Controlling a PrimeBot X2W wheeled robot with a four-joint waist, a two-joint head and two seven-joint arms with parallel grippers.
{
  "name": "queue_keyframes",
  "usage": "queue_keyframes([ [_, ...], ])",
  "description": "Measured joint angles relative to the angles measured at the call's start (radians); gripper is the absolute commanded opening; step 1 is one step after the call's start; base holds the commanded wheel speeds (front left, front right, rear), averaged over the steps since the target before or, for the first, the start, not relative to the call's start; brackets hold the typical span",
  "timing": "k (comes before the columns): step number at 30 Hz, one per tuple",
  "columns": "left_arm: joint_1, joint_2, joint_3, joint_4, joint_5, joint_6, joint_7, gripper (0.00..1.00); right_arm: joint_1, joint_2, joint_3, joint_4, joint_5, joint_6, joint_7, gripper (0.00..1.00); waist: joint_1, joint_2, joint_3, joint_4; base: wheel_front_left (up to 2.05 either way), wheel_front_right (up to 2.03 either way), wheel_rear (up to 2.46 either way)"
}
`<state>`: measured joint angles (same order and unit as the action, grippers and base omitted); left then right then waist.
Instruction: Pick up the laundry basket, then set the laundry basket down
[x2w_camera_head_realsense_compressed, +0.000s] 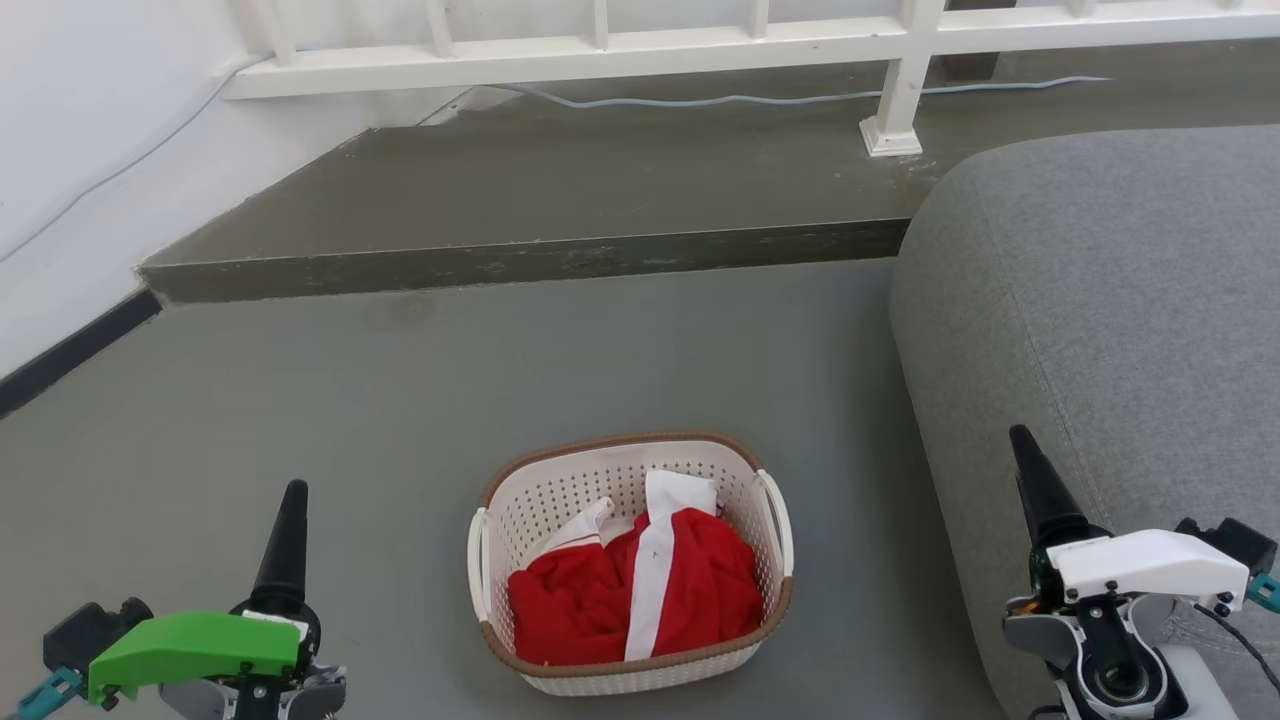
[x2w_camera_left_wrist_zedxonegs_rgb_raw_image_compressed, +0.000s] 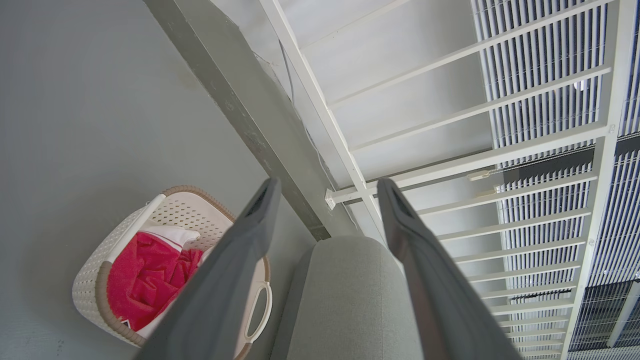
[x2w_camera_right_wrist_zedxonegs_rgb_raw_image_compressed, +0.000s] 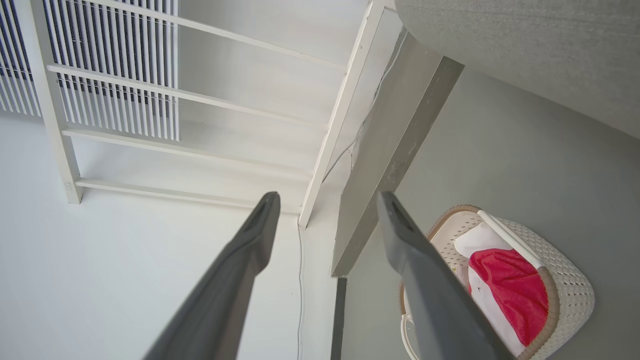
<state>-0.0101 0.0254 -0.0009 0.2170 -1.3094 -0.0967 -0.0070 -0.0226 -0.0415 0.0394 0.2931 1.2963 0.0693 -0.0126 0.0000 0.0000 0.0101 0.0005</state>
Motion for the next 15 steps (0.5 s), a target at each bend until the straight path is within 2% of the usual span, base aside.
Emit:
queue_keyframes([
  [15,0.001,0.027,-0.060,-0.064,0.297,0.031,-0.048,1.00,-0.009,-0.003,0.069,-0.021,-0.221,-0.049,-0.041,1.00,0.0000,0.0000,0.008,0.000,0.00,0.00,0.00],
])
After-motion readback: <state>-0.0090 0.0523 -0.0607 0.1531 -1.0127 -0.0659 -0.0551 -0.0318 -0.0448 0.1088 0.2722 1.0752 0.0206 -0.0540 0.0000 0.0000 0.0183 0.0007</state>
